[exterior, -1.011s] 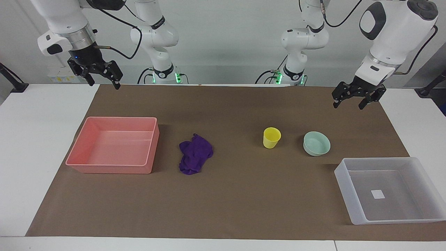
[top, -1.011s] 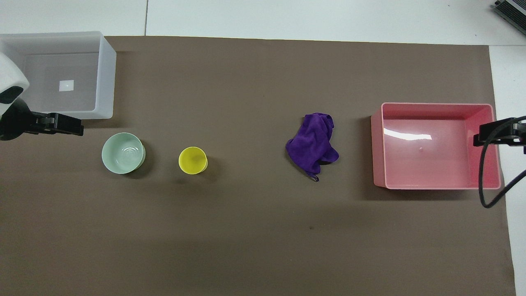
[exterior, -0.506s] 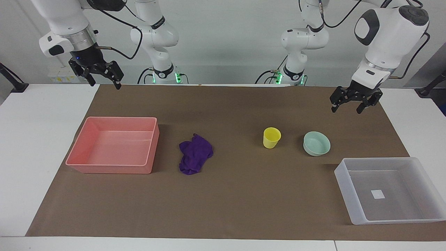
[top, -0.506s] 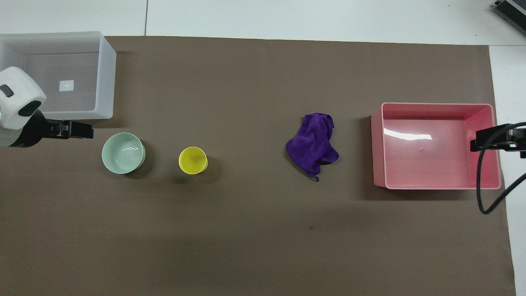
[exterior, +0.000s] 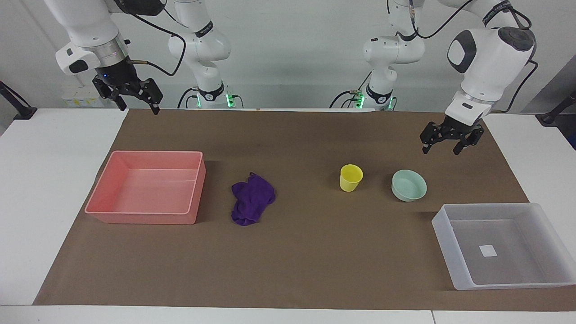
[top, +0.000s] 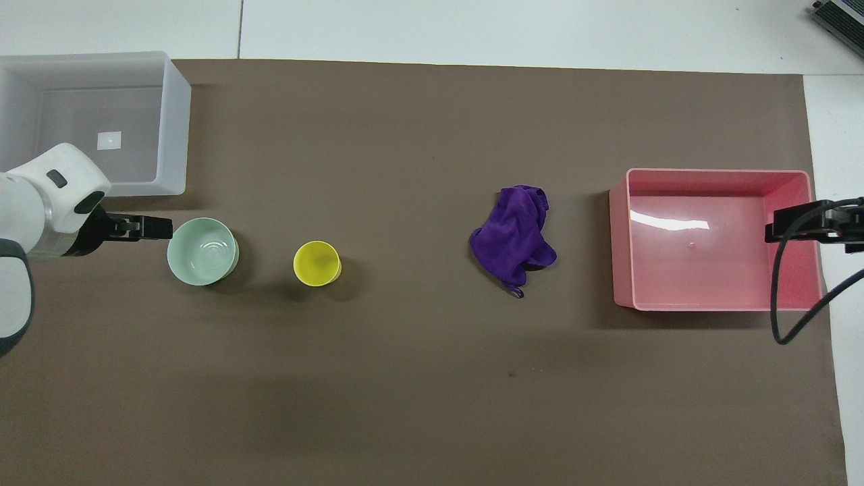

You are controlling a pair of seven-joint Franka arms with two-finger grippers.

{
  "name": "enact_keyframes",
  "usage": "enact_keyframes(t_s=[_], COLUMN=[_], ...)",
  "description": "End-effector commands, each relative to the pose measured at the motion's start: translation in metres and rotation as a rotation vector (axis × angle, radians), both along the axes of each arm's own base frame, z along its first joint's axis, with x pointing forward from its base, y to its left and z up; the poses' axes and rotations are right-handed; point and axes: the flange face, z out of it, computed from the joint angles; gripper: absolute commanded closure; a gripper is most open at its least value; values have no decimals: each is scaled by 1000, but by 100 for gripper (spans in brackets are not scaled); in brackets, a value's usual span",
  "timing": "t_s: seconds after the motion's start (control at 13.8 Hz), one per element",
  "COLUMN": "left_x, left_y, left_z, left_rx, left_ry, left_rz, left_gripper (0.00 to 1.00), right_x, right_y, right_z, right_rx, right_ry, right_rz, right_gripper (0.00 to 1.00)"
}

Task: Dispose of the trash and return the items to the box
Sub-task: 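Grasp the green bowl with the left gripper while the right gripper grasps the cloth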

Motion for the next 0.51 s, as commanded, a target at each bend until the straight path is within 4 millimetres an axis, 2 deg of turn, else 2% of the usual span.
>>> enact_keyframes(t_s=[0.0, 0.14, 0.29, 0.36, 0.43], left_x=[-7, -7, -4, -4, -5], left_y=[5, 5, 9, 15, 17], left_z=[-33, -57, -75, -81, -89], left_rx=[13, 13, 13, 13, 13], left_ry=[-18, -3, -11, -12, -21], left_rz=[10, 12, 20, 29, 33], left_gripper=[0, 0, 0, 0, 0], right_x=[13, 26, 47, 55, 61], right_y=[-1, 0, 11, 32, 45], right_z=[-12, -29, -55, -67, -79], right_rx=[1, 12, 17, 25, 26], right_ry=[-32, -28, -43, -54, -61], right_rz=[13, 9, -18, 0, -5], right_gripper=[0, 0, 0, 0, 0])
